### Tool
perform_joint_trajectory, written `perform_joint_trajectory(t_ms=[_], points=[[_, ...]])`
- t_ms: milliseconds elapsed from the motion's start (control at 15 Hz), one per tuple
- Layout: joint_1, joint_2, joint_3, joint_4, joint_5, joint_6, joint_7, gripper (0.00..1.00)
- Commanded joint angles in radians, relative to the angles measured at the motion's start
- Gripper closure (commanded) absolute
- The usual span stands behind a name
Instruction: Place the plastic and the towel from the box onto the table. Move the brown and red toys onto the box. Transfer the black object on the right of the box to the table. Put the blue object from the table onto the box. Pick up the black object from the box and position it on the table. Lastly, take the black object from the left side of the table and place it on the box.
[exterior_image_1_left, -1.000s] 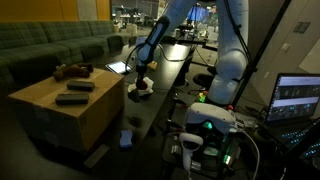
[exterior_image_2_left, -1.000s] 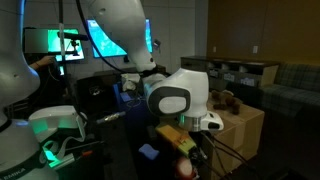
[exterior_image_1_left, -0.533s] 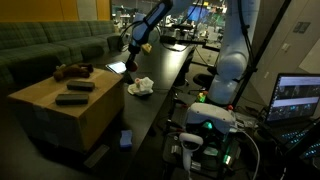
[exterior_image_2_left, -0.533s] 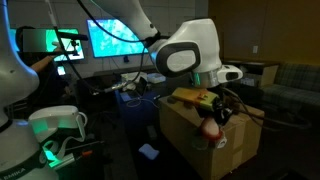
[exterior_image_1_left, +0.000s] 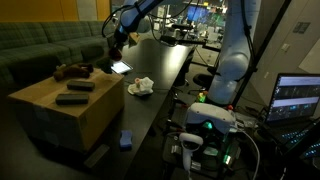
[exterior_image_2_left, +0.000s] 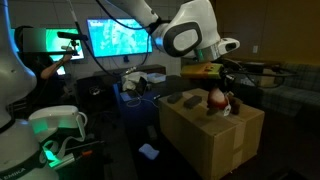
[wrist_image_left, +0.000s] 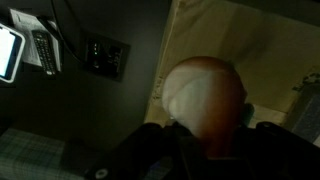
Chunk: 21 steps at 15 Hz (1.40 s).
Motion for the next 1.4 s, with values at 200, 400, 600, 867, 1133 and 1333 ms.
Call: perform_joint_trajectory(t_ms=[200, 400, 600, 867, 1133, 1333], points=[[-0.013, 0.133, 0.101, 0.107, 0.165, 0.047, -0.138, 0.97], [-0.017, 0.192, 0.138, 0.125, 0.202, 0.014, -0.165, 0.97], [-0.007, 0.228, 0.135, 0.121, 0.171, -0.010, -0.137, 0.97], [-0.011, 0.253, 0.139, 0.126, 0.163, -0.039, -0.138, 0.61], [-0.015, 0.240, 0.142, 0.131, 0.166, -0.034, -0.142, 0.40], [-0.016, 0.226, 0.141, 0.133, 0.166, -0.027, -0.144, 0.17]])
